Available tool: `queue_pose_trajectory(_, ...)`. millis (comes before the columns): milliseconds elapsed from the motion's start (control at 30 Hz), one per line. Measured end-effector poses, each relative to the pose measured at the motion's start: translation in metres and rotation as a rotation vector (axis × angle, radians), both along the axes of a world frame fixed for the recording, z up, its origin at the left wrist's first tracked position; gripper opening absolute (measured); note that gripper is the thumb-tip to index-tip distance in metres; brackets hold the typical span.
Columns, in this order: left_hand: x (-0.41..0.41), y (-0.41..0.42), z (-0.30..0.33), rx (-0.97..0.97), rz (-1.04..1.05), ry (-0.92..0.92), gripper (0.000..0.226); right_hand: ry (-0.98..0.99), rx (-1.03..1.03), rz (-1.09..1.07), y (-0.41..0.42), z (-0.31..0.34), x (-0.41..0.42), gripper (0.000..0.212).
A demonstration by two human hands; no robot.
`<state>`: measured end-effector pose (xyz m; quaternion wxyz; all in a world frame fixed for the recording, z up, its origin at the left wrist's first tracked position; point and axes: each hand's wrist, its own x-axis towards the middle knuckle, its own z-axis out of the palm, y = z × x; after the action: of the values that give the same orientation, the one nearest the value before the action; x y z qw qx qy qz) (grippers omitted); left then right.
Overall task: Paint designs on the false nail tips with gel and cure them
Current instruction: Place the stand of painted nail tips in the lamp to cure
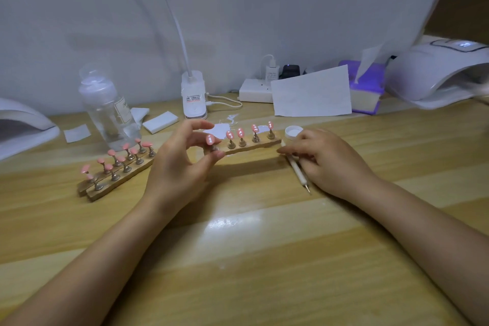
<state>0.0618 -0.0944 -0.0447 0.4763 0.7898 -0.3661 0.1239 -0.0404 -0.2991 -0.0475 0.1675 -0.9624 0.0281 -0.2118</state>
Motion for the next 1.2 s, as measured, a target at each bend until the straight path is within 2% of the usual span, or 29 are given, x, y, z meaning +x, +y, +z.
queue_pose_trajectory(67,-0.003,-0.001,0.001,0.005,-0.017,-0.013,0.037,-0.04,0.121,-0.045,0.001,0.006,0.0,0.034)
queue_pose_trajectory(133,-0.006,-0.002,0.004,0.002,-0.036,-0.019,0.036,-0.053,0.36,-0.099,-0.001,0.018,0.001,0.028)
queue_pose_trajectory(200,-0.01,-0.004,0.008,-0.01,-0.06,-0.029,0.036,0.071,0.62,-0.107,-0.007,0.032,-0.001,0.019)
queue_pose_trajectory(267,-0.015,-0.01,0.013,-0.012,-0.088,-0.055,0.035,0.237,0.865,-0.057,-0.012,0.044,-0.007,0.022)
queue_pose_trajectory(333,-0.02,-0.017,0.02,-0.008,-0.134,-0.077,0.033,0.314,1.001,0.018,-0.02,0.055,-0.015,0.02)
queue_pose_trajectory(400,-0.023,-0.026,0.027,-0.004,-0.186,-0.084,0.032,0.38,1.044,0.077,-0.032,0.064,-0.023,0.013)
queue_pose_trajectory(533,-0.023,-0.058,0.045,0.002,-0.228,-0.045,0.034,0.458,1.117,0.083,-0.061,0.081,-0.04,0.014)
queue_pose_trajectory(667,-0.027,-0.115,0.06,-0.098,-0.329,0.016,0.04,0.32,1.236,-0.047,-0.098,0.098,-0.062,0.014)
queue_pose_trajectory(767,-0.04,-0.173,0.064,-0.232,-0.37,0.166,0.041,0.124,1.309,-0.181,-0.131,0.103,-0.083,0.015)
queue_pose_trajectory(833,-0.052,-0.213,0.065,-0.345,-0.353,0.31,0.041,0.009,1.345,-0.265,-0.15,0.103,-0.097,0.007)
queue_pose_trajectory(967,-0.081,-0.286,0.054,-0.531,-0.247,0.685,0.019,-0.201,1.376,-0.511,-0.184,0.093,-0.114,0.015)
queue_pose_trajectory(1067,-0.103,-0.326,0.04,-0.59,-0.247,0.863,0.008,-0.3,1.28,-0.74,-0.201,0.078,-0.117,0.019)
queue_pose_trajectory(1200,-0.113,-0.355,0.023,-0.602,-0.268,0.92,0.013,-0.326,1.091,-0.928,-0.213,0.059,-0.11,0.027)
